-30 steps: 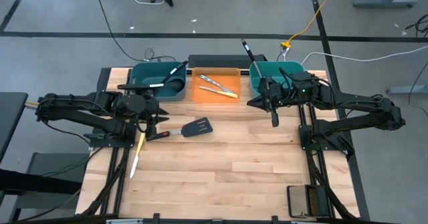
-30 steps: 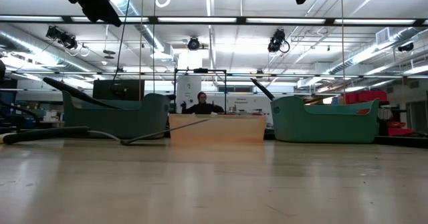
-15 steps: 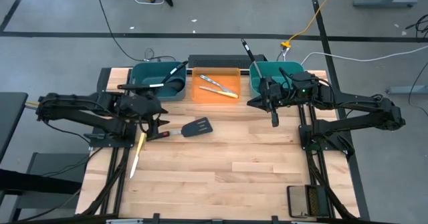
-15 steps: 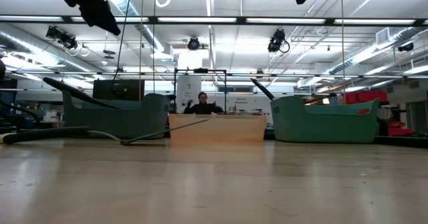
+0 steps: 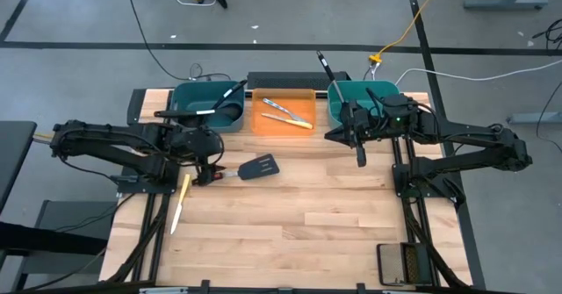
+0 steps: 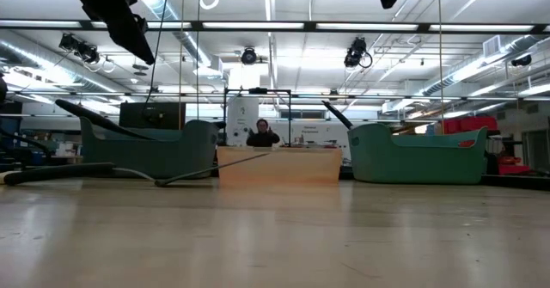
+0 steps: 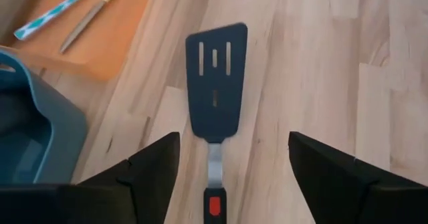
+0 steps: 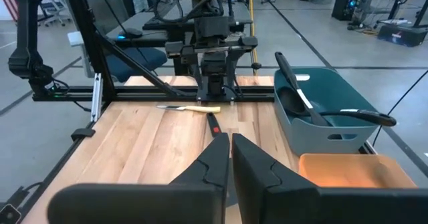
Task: Pick & Place Kitchen Items
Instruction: Put the black spatula into the green bin
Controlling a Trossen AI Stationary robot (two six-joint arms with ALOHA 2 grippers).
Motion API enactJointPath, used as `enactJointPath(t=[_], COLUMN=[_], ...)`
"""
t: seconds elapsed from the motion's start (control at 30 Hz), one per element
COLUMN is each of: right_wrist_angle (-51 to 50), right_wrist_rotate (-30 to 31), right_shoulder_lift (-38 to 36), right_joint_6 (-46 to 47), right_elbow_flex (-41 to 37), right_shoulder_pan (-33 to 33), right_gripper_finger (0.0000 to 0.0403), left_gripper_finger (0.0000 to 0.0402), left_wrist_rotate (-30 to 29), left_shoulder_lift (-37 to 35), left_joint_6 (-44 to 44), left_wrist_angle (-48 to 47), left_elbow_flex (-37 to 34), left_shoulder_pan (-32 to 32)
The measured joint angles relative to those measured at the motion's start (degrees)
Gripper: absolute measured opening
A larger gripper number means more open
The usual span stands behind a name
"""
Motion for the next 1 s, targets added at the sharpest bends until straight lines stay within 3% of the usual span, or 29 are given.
enactJointPath(t=[1.0], right_wrist_angle=[-4.5], right_wrist_rotate=[0.0], right_shoulder_lift=[0.02], right_joint_6=[-0.02], right_elbow_flex=[0.0], right_shoulder_pan=[-0.02], right_gripper_finger=[0.0027], left_gripper_finger=[0.0288], left_wrist_rotate=[2.04], left_shoulder_lift=[0.7], left_joint_6=[-5.62], left_wrist_angle=[-3.67], left_elbow_flex=[0.02], left_shoulder_pan=[0.0])
